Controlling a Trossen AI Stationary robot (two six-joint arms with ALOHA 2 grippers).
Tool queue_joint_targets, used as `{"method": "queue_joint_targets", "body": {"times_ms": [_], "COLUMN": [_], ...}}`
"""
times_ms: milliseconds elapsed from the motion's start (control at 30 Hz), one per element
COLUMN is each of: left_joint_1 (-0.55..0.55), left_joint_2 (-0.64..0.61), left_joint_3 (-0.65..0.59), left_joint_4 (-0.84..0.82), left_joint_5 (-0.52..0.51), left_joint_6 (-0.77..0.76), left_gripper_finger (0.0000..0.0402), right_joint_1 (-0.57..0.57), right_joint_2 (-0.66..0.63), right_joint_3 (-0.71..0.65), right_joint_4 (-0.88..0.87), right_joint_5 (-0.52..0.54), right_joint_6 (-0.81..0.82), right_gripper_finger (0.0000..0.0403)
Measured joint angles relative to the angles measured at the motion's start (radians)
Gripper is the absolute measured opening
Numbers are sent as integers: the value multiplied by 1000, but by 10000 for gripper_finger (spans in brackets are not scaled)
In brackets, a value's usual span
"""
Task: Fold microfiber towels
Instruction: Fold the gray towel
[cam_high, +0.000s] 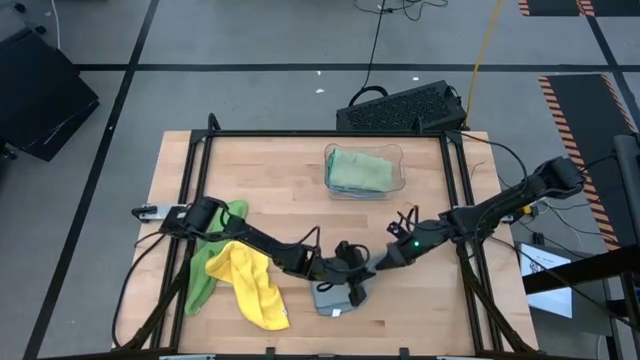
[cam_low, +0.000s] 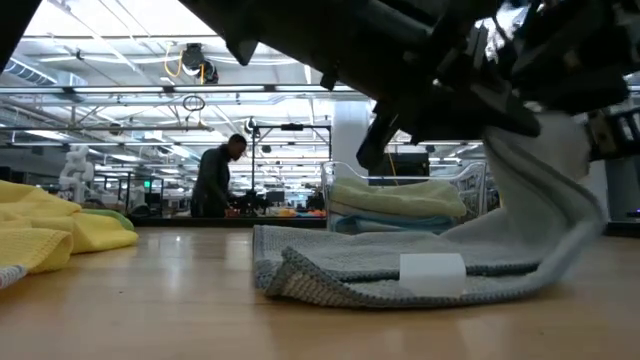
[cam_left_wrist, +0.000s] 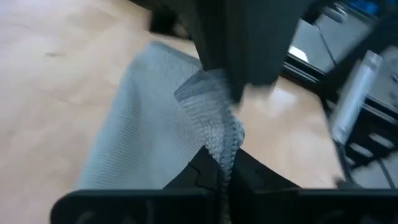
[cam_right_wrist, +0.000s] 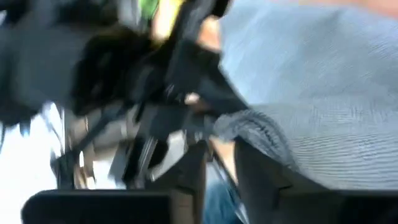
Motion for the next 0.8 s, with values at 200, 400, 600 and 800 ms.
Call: {"method": "queue_joint_targets", "body": {"times_ms": [200,400,600,800], "left_joint_1": [-45,-82,-96,-96], "left_joint_2": [-32,-49,-49,-49], "left_joint_3": [0,0,0,0], "left_joint_4": [-32,-30,-28,-13], "left_joint_5": [80,58,54,54], "left_joint_6": [42,53,48,44], "left_gripper_finger": [7,6,6,4], "right_joint_1": [-25,0,69,188], "right_joint_2": [-116,-228,-199,-134], "right_joint_3": [0,1,0,0], "right_joint_4": [-80,-124,-204,-218], "right_joint_5": [-173,-170,-159,-72], "right_joint_6": [-279,-724,-943,-991], "right_gripper_finger": [171,245,275,265]}}
